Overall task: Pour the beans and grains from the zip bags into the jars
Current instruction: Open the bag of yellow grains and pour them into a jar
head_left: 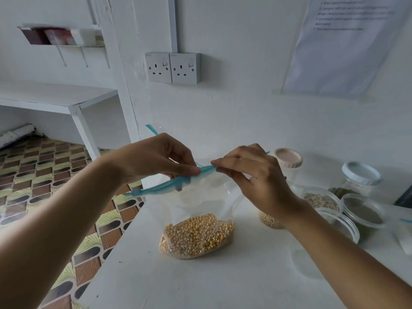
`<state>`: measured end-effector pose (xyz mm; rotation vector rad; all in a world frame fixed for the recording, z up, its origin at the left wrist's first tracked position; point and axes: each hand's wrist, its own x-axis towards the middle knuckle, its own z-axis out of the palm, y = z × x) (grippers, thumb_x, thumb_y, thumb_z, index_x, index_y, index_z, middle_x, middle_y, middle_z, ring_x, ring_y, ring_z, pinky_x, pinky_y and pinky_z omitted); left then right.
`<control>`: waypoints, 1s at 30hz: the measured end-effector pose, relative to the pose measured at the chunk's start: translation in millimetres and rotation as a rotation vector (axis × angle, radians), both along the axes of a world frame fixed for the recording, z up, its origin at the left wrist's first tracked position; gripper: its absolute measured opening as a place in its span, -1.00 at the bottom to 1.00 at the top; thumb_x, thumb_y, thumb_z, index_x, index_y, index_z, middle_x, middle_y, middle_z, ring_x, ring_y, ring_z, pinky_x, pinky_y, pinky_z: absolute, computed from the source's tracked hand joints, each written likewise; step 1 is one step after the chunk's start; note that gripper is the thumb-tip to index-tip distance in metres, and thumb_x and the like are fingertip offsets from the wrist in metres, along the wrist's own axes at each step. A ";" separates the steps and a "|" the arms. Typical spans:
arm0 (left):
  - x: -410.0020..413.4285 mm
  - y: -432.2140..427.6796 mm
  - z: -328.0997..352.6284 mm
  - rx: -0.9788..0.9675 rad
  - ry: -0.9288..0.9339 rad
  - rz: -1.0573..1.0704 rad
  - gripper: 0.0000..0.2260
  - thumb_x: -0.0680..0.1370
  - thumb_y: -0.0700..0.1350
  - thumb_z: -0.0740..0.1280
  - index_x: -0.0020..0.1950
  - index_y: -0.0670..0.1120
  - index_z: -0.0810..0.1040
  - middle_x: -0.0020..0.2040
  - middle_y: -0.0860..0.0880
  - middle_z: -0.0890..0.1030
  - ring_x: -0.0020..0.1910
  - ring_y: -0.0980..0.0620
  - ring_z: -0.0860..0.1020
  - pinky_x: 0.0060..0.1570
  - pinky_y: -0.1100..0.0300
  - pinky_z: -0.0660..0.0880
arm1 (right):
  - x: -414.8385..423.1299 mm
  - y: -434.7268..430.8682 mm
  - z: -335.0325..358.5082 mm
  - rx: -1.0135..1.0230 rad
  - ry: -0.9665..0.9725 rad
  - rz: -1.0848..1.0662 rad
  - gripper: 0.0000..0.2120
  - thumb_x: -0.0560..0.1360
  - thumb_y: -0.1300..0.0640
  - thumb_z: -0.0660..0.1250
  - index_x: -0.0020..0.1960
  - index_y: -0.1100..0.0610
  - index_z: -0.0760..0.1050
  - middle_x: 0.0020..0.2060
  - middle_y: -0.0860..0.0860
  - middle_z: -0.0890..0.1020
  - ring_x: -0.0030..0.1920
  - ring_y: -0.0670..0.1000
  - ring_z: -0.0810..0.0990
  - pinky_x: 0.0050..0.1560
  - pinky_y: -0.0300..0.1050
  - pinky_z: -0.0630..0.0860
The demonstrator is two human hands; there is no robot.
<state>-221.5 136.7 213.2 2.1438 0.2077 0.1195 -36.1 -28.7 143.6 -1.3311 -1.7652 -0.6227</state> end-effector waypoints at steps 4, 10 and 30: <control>1.7 6.6 3.9 0.045 0.007 0.034 -0.84 0.55 -0.09 0.41 -0.19 0.03 0.74 -0.22 -0.03 0.71 -0.23 0.12 0.63 -0.08 0.37 0.51 | -1.1 -6.5 6.4 0.000 -0.017 0.012 -0.91 0.53 0.27 0.49 0.03 0.23 0.70 -0.04 0.08 0.68 -0.01 0.07 0.61 -0.03 0.09 0.49; 17.3 42.5 5.4 0.078 -0.207 0.466 -0.85 0.49 -0.10 0.51 -0.11 -0.19 0.72 -0.30 -0.04 0.68 -0.37 0.11 0.52 -0.33 0.39 0.48 | -11.9 -24.0 32.0 -0.240 0.097 0.226 -0.95 0.49 0.32 0.51 -0.08 0.21 0.69 -0.16 -0.01 0.68 -0.13 -0.05 0.63 -0.06 -0.06 0.53; -66.2 16.5 -31.7 0.235 -0.380 0.136 -0.72 0.57 0.23 0.34 0.00 0.09 0.74 0.05 -0.01 0.66 0.11 -0.13 0.63 0.05 -0.03 0.62 | -24.5 -7.9 64.3 -0.811 0.304 0.254 -0.83 0.60 0.13 0.41 -0.11 0.15 0.72 -0.06 -0.10 0.68 -0.18 0.06 0.62 -0.16 0.10 0.50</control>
